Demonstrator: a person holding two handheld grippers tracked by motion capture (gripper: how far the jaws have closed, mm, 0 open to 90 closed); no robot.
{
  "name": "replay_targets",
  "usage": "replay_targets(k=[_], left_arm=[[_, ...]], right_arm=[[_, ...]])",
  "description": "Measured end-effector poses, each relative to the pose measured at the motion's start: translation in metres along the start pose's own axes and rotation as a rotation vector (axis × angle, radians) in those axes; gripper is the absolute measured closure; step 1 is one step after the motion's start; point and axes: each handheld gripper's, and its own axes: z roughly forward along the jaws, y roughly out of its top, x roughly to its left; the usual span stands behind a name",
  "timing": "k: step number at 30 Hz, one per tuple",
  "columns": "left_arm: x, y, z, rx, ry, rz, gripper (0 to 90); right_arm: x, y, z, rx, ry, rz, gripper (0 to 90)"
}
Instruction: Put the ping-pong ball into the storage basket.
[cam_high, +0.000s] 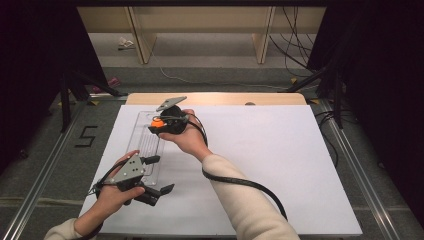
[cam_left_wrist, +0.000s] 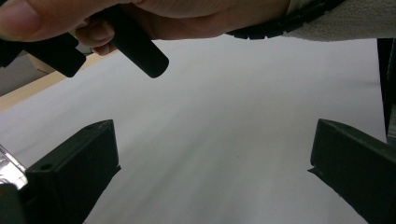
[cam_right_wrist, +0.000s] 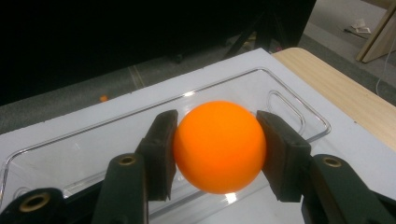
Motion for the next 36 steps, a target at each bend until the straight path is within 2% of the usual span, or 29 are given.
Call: replay_targets(k=[36], left_arm=[[0.0, 0.0, 0.0, 0.005, -0.002, 0.009, 0.9]], right_arm=[[0.004, 0.005, 0.021, 0.03, 0.024, 0.0, 51.5]])
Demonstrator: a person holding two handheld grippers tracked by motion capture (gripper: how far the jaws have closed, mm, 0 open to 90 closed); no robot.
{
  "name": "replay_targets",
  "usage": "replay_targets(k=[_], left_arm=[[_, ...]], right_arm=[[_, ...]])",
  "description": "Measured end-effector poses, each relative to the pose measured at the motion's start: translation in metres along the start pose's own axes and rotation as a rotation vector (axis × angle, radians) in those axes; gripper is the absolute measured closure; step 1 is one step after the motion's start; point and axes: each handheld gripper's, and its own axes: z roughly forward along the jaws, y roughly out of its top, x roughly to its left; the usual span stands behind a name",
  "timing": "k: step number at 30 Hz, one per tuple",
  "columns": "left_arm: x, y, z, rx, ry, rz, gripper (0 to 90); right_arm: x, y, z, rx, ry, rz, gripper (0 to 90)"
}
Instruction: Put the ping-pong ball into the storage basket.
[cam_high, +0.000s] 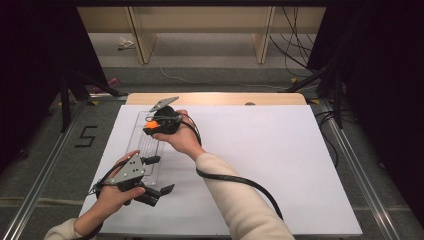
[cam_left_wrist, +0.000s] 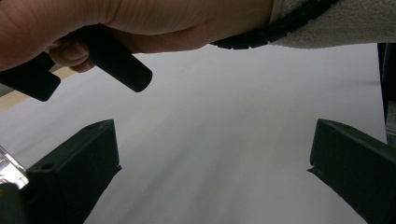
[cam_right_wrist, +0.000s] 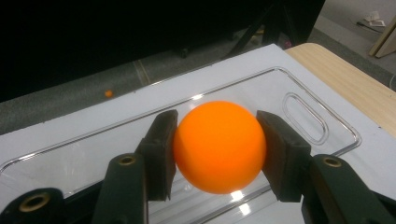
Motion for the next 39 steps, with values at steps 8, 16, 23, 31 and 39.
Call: replay_targets(k=[8, 16, 23, 31, 39], left_arm=[[0.0, 0.0, 0.0, 0.0, -0.001, 0.0, 0.8], [0.0, 0.0, 0.0, 0.0, -0.003, 0.002, 0.9], [0.0, 0.0, 0.0, 0.001, -0.003, 0.002, 0.9], [-0.001, 0.0, 0.0, 0.002, -0.004, 0.003, 1.0], [0.0, 0.0, 0.0, 0.001, -0.004, 0.003, 1.0]], right_arm=[[0.002, 0.001, 0.007, 0.011, 0.011, -0.003, 51.4], [0.004, 0.001, 0.014, 0.031, 0.024, -0.005, 51.4], [0.005, 0.0, 0.019, 0.047, 0.034, -0.008, 51.4], [0.008, -0.003, 0.027, 0.066, 0.051, -0.013, 51.3], [0.011, -0.005, 0.034, 0.084, 0.064, -0.021, 51.2]])
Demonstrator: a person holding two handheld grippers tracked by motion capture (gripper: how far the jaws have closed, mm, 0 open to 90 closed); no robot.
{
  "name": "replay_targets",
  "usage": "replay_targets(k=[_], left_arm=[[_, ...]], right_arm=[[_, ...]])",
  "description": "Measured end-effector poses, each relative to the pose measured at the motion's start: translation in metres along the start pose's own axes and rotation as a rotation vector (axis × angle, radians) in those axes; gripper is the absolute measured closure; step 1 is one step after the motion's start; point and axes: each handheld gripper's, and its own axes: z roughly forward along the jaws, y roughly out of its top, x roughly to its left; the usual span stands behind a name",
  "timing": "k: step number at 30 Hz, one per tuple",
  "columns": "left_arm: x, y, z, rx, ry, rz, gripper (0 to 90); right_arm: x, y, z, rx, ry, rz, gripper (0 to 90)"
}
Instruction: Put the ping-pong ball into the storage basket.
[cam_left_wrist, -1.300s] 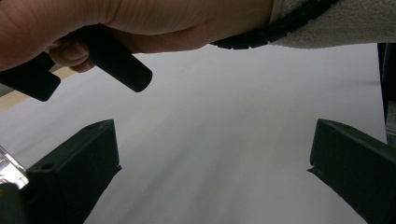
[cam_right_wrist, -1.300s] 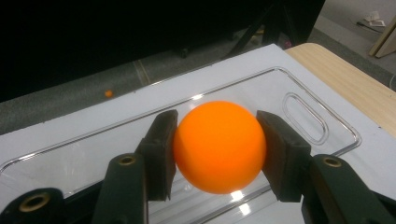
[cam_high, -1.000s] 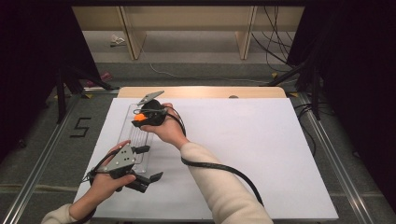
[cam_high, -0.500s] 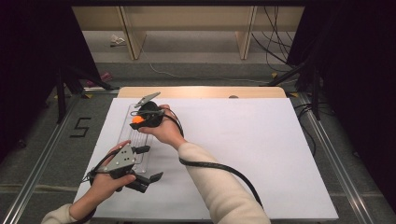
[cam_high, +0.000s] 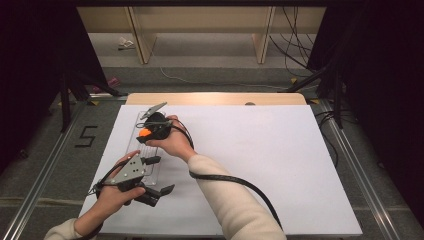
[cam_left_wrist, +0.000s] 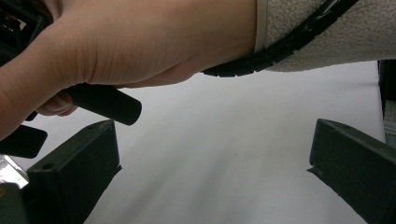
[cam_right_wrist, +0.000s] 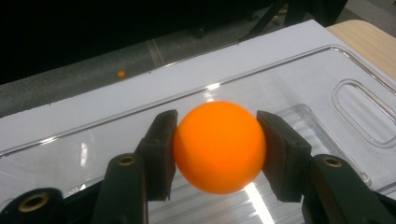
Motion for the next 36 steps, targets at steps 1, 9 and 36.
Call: replay_targets(k=[1, 9, 36], left_arm=[[0.0, 0.0, 0.0, 0.0, 0.0, 0.0, 1.0], [0.0, 0.0, 0.0, 0.001, -0.001, 0.0, 1.1], [0.0, 0.0, 0.0, 0.001, 0.0, 0.002, 1.1]], right_arm=[[0.0, 0.0, 0.001, 0.003, 0.001, 0.001, 51.2], [0.0, -0.001, 0.002, 0.003, 0.001, 0.004, 51.0], [-0.004, -0.002, -0.014, -0.092, -0.05, 0.02, 16.1]])
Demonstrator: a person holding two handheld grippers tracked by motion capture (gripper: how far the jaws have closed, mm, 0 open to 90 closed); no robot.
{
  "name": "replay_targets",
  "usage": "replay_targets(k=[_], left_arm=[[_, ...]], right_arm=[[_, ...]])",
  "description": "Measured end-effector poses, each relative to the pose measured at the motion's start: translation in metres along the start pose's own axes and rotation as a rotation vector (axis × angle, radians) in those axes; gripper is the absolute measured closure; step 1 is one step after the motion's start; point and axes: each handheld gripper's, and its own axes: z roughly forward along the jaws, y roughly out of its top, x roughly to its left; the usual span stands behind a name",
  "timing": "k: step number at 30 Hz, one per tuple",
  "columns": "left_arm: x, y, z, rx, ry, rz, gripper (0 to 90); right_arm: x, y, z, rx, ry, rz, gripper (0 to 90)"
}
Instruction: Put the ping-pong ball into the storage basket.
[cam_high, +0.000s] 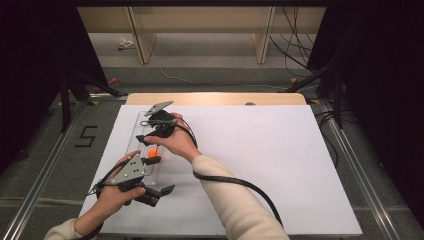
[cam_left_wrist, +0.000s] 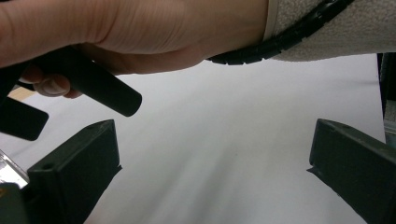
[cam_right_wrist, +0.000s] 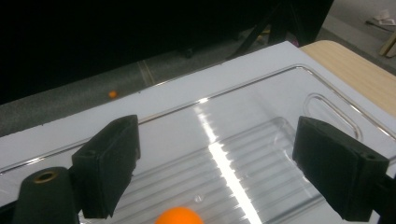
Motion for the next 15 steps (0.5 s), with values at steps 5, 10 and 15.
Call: replay_targets(k=[5, 10, 15], left_arm=[[0.0, 0.0, 0.0, -0.001, 0.001, -0.001, 1.1], [0.0, 0.0, 0.0, 0.0, 0.0, 0.0, 1.1], [0.0, 0.0, 0.0, -0.001, -0.001, -0.002, 1.1]], right_arm=[[-0.002, -0.003, -0.007, -0.01, -0.008, 0.011, 16.1], [-0.004, -0.007, -0.013, -0.021, -0.016, 0.026, 16.1], [-0.007, -0.011, -0.021, -0.025, -0.023, 0.033, 16.1]])
